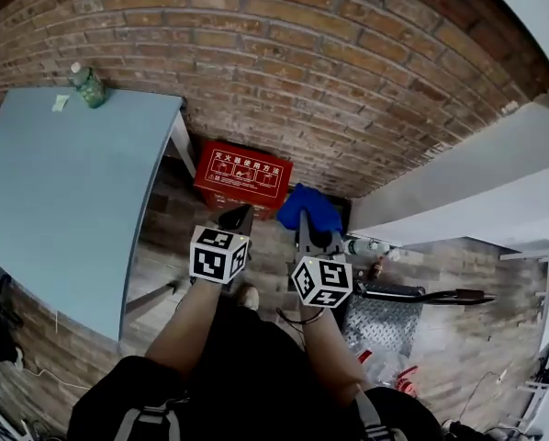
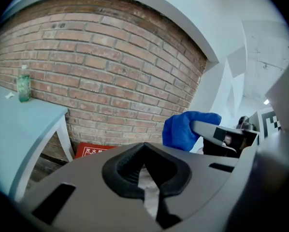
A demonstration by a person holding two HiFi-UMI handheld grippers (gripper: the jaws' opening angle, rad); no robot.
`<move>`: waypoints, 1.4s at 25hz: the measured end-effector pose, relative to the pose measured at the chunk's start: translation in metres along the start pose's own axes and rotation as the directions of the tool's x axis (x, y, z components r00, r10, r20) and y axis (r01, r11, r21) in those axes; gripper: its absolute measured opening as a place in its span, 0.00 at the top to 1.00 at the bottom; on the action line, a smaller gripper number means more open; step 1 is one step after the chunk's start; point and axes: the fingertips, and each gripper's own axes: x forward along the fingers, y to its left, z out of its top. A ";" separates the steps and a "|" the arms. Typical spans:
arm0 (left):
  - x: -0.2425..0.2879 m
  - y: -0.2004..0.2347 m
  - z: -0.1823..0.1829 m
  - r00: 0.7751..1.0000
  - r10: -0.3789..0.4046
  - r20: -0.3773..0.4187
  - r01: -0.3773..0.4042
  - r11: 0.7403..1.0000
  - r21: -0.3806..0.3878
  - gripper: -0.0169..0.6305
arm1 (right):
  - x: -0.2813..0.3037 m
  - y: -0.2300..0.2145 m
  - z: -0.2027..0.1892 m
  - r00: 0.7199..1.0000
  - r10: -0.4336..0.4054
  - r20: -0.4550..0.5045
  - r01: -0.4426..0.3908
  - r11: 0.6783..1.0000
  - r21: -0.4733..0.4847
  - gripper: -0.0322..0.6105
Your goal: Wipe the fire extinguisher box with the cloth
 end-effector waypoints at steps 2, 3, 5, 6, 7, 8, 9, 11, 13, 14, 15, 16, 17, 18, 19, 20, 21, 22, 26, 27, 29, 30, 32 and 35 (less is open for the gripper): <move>-0.011 -0.009 0.012 1.000 0.012 0.005 -0.012 0.999 0.035 0.98 | -0.007 0.001 0.011 1.000 0.014 0.020 -0.015 0.999 0.028 0.88; -0.016 -0.014 0.018 1.000 0.014 0.009 -0.014 0.998 0.054 0.98 | -0.008 0.002 0.016 0.999 0.027 0.024 -0.028 0.998 0.049 0.88; -0.023 -0.023 0.034 1.000 0.006 0.029 -0.008 0.997 0.080 0.98 | -0.005 0.005 0.026 0.998 0.054 0.023 -0.056 0.996 0.073 0.88; -0.027 -0.028 0.043 0.999 0.000 0.043 -0.003 0.996 0.090 0.98 | -0.003 0.006 0.033 0.998 0.063 0.025 -0.065 0.995 0.070 0.88; -0.031 -0.032 0.051 0.998 -0.004 0.055 -0.001 0.995 0.103 0.98 | -0.004 0.007 0.040 0.997 0.069 0.030 -0.071 0.996 0.061 0.88; -0.036 -0.036 0.057 0.998 -0.007 0.065 -0.001 0.993 0.118 0.98 | -0.007 0.009 0.048 0.997 0.072 0.039 -0.074 0.996 0.055 0.88; -0.042 -0.040 0.063 0.997 -0.008 0.074 -0.002 0.991 0.135 0.98 | -0.012 0.012 0.056 0.996 0.073 0.053 -0.076 0.996 0.049 0.88; -0.050 -0.044 0.074 0.995 -0.013 0.094 -0.003 0.986 0.166 0.98 | -0.018 0.018 0.073 0.993 0.078 0.090 -0.081 0.996 0.034 0.88; -0.056 -0.047 0.084 0.994 -0.023 0.110 0.002 0.982 0.186 0.98 | -0.024 0.025 0.089 0.989 0.086 0.121 -0.088 0.996 0.016 0.88; -0.057 -0.049 0.087 0.993 -0.028 0.114 0.006 0.981 0.192 0.98 | -0.028 0.028 0.094 0.987 0.089 0.134 -0.091 0.996 0.006 0.88; -0.059 -0.052 0.088 0.993 -0.033 0.116 0.009 0.980 0.198 0.98 | -0.032 0.029 0.099 0.985 0.091 0.145 -0.092 0.996 -0.001 0.88; -0.059 -0.055 0.088 0.993 -0.037 0.116 0.013 0.979 0.205 0.98 | -0.037 0.030 0.103 0.983 0.092 0.157 -0.092 0.996 -0.005 0.88; -0.060 -0.058 0.088 0.992 -0.043 0.116 0.017 0.977 0.211 0.98 | -0.040 0.031 0.105 0.981 0.092 0.168 -0.092 0.996 -0.006 0.88; -0.060 -0.062 0.089 0.992 -0.050 0.117 0.024 0.977 0.214 0.98 | -0.042 0.030 0.107 0.980 0.091 0.175 -0.091 0.996 -0.004 0.88; -0.060 -0.064 0.089 0.991 -0.058 0.119 0.032 0.977 0.211 0.98 | -0.043 0.029 0.108 0.980 0.088 0.178 -0.089 0.996 0.000 0.88; -0.059 -0.066 0.090 0.991 -0.065 0.120 0.039 0.978 0.205 0.98 | -0.043 0.027 0.109 0.980 0.085 0.178 -0.087 0.996 0.005 0.88; -0.058 -0.067 0.089 0.991 -0.069 0.116 0.045 0.979 0.197 0.98 | -0.042 0.026 0.109 0.980 0.084 0.178 -0.087 0.996 0.009 0.88; -0.057 -0.067 0.088 0.992 -0.070 0.107 0.049 0.981 0.189 0.98 | -0.041 0.024 0.110 0.980 0.084 0.178 -0.087 0.996 0.012 0.88; -0.057 -0.057 0.089 0.995 -0.044 0.089 0.028 0.985 0.169 0.98 | -0.040 0.019 0.112 0.981 0.080 0.178 -0.083 0.997 0.006 0.88; -0.058 -0.055 0.090 0.995 -0.040 0.091 0.024 0.986 0.167 0.98 | -0.039 0.017 0.112 0.981 0.078 0.176 -0.081 0.997 0.008 0.88; -0.058 -0.054 0.090 0.995 -0.043 0.094 0.027 0.987 0.158 0.98 | -0.039 0.014 0.110 0.983 0.073 0.167 -0.077 0.997 0.013 0.88; -0.058 -0.055 0.090 0.994 -0.047 0.094 0.032 0.988 0.153 0.98 | -0.038 0.013 0.109 0.985 0.069 0.161 -0.073 0.997 0.015 0.88; -0.055 -0.056 0.088 0.994 -0.058 0.092 0.045 0.989 0.139 0.98 | -0.036 0.011 0.106 0.987 0.061 0.148 -0.064 0.998 0.015 0.88; -0.053 -0.056 0.085 0.994 -0.065 0.090 0.055 0.992 0.118 0.98 | -0.033 0.010 0.104 0.989 0.060 0.134 -0.062 0.998 0.010 0.88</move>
